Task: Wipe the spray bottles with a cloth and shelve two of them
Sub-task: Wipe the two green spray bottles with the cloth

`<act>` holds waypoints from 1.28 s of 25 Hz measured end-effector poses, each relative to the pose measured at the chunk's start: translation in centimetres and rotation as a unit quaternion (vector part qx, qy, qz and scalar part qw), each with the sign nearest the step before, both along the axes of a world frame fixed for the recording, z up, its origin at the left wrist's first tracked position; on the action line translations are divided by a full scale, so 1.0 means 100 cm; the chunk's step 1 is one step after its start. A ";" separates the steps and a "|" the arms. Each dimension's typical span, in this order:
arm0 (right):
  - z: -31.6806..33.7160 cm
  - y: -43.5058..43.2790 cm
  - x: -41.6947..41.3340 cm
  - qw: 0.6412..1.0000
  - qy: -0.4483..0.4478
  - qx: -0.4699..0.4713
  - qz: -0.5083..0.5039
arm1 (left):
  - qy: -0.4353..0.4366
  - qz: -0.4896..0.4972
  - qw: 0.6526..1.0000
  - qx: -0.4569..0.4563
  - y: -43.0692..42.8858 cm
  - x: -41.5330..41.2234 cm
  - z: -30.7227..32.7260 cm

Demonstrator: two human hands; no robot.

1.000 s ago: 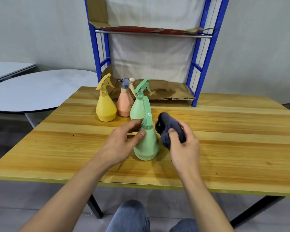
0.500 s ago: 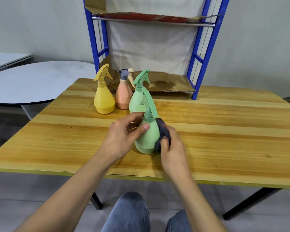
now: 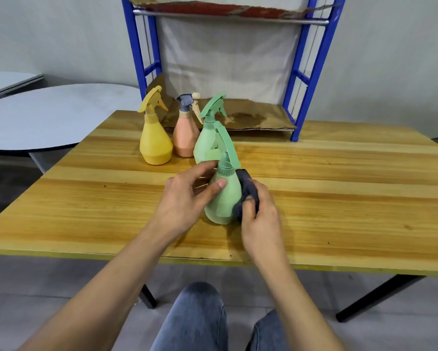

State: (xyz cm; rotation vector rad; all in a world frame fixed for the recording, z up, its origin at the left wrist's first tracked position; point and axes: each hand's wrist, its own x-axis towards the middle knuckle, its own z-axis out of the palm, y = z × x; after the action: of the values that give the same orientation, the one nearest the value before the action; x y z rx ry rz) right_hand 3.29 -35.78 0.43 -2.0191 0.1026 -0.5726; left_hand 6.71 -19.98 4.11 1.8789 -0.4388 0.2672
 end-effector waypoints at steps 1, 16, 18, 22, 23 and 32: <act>0.003 -0.002 0.002 1.000 0.012 -0.006 0.000 | 0.001 -0.002 1.000 -0.003 0.000 0.000 0.000; 0.033 0.007 0.011 0.998 -0.053 -0.007 0.013 | -0.012 -0.015 1.000 0.018 -0.002 0.000 0.001; 0.033 0.009 0.010 0.998 -0.053 -0.017 0.025 | -0.014 -0.009 1.000 0.026 -0.001 0.001 0.000; -0.004 -0.006 0.004 0.999 -0.014 -0.040 -0.005 | -0.005 -0.002 1.000 0.015 -0.004 0.000 -0.001; -0.011 -0.011 0.003 0.999 -0.005 -0.044 -0.005 | -0.011 0.001 1.000 0.022 -0.005 0.000 -0.003; -0.015 -0.014 -0.003 0.998 -0.054 0.018 -0.010 | -0.016 0.093 0.995 -0.011 -0.030 -0.004 -0.016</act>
State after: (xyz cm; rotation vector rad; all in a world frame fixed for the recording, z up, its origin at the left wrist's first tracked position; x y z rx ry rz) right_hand 2.96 -37.17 -1.06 -1.9495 0.0681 -0.6876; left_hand 6.34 -22.97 2.49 1.8983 -0.2810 0.4250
